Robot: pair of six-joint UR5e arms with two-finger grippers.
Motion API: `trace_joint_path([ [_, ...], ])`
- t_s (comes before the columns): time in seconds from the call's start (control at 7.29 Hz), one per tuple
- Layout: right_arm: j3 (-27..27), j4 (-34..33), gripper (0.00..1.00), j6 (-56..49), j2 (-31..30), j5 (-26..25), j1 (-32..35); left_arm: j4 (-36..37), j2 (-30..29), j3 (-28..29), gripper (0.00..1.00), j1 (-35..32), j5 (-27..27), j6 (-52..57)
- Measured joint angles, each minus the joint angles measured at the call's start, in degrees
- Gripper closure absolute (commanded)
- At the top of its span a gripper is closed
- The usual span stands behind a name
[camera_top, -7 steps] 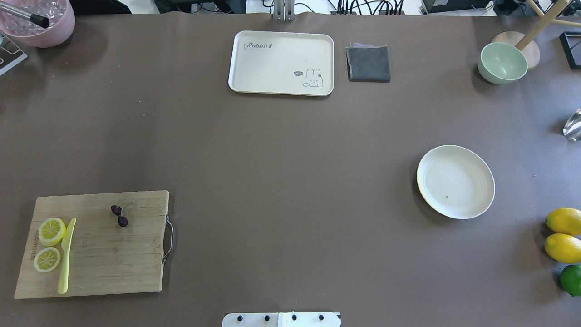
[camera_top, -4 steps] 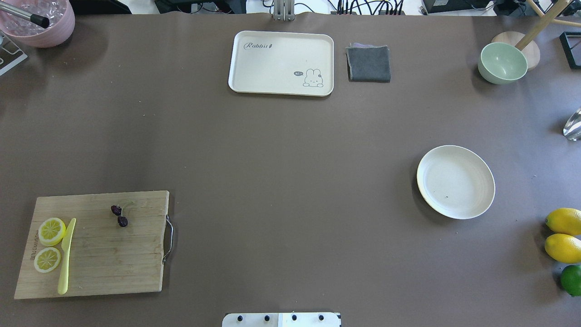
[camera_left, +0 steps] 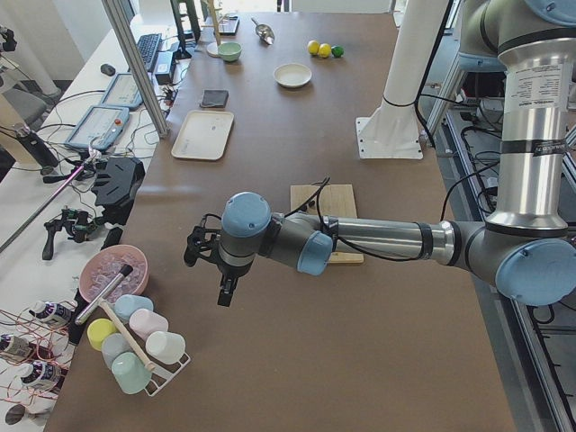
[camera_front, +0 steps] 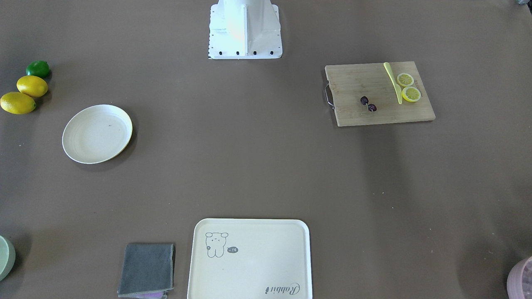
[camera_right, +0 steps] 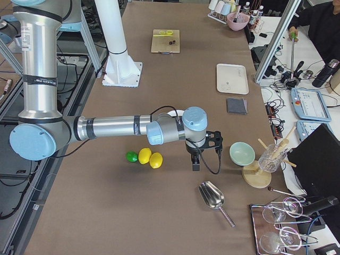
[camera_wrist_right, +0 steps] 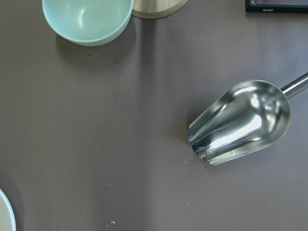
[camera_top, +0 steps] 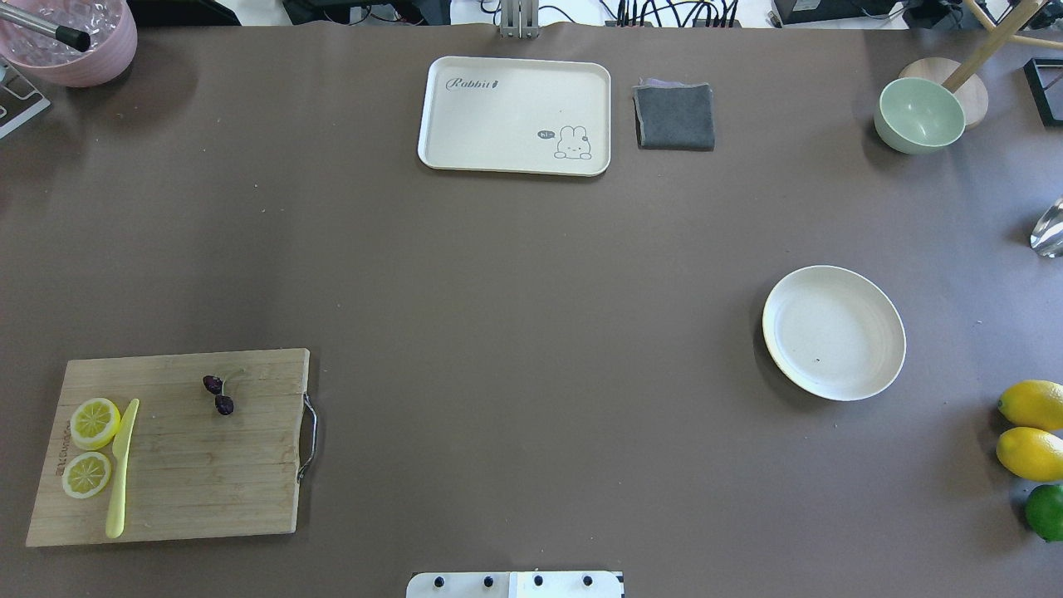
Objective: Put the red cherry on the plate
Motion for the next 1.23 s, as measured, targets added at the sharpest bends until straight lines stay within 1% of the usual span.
trace_joint_path([
  [0.69, -0.2, 0.3, 0.00, 0.0, 0.2, 1.9, 0.0, -0.1, 0.9, -0.1, 0.02, -0.1, 0.0, 0.0],
  [1.23, -0.1, 0.4, 0.00, 0.0, 0.4, 2.1, 0.0, 0.0, 0.9, 0.2, 0.02, -0.1, 0.0, 0.0],
])
